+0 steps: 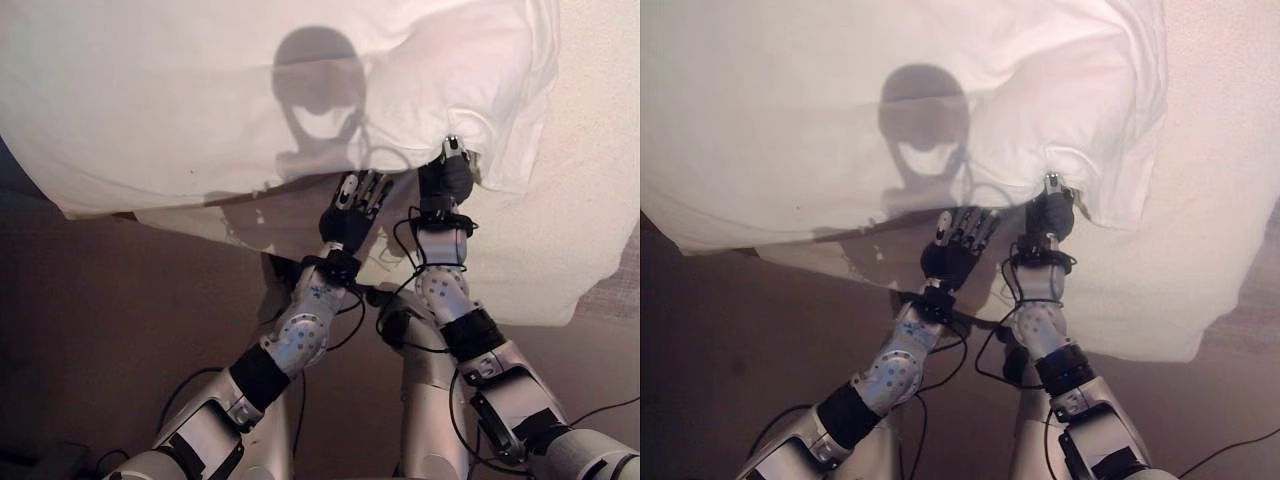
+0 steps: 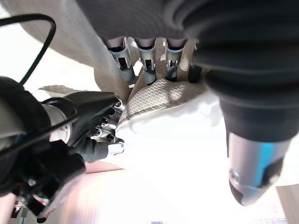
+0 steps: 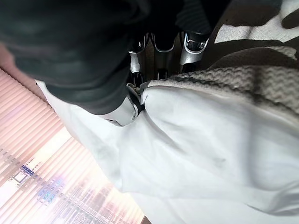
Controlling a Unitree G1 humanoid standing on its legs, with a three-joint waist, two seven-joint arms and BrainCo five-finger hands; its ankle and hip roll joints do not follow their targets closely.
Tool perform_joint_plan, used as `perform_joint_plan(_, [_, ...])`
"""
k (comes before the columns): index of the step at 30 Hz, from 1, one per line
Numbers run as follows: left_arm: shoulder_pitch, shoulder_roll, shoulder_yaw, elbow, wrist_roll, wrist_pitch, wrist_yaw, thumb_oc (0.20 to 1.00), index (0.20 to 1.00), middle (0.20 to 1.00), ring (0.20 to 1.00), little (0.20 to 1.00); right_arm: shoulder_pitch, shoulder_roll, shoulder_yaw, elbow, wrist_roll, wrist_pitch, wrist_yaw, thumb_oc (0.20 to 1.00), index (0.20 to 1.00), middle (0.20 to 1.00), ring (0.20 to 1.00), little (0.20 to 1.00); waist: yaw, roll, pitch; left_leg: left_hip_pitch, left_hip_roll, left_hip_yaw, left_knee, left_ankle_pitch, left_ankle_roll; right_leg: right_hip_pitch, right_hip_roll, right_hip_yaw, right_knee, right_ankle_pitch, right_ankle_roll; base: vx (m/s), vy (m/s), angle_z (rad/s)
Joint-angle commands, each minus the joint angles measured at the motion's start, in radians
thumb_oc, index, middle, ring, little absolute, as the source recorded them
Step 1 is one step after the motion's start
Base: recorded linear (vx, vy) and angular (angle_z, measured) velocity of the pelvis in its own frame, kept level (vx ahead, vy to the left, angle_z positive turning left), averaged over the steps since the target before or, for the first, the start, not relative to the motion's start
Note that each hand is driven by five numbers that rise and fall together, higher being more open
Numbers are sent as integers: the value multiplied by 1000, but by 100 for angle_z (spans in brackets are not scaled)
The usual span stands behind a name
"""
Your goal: Make the bed
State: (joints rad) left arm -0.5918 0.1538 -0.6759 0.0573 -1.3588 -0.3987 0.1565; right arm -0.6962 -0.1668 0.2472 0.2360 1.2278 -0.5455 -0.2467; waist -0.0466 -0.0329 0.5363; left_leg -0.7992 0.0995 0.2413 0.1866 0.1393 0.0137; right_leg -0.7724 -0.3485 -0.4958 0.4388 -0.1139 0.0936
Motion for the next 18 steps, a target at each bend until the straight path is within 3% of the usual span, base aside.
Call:
perform_joint_plan(1, [-77,-70,-13,-153,11,-22,-44,1000,1000,1000,1000,1000,9,-2,3,-97,-33,-39,44,200,200,200,200,200,-2,6,-16,32,38,33,137,-171,-53,-6,-34,0,-129,228,89,0,0,0])
perform_joint_plan(11, [-77,-94,61,-195,-19,-89,-46,1000,1000,1000,1000,1000,19,6,-13,-89,-6,-48,60,200,200,200,200,200,1,8,-16,21,38,25,140,-172,-53,-13,-36,-6,-125,228,92,0,0,0])
perform_joint_plan(18, [-55,-60,150,-234,4,-146,-27,1000,1000,1000,1000,1000,41,6,-32,-96,-7,-52,60,200,200,200,200,200,10,15,-16,19,37,24,140,-173,-53,-14,-37,-8,-124,226,91,0,0,0])
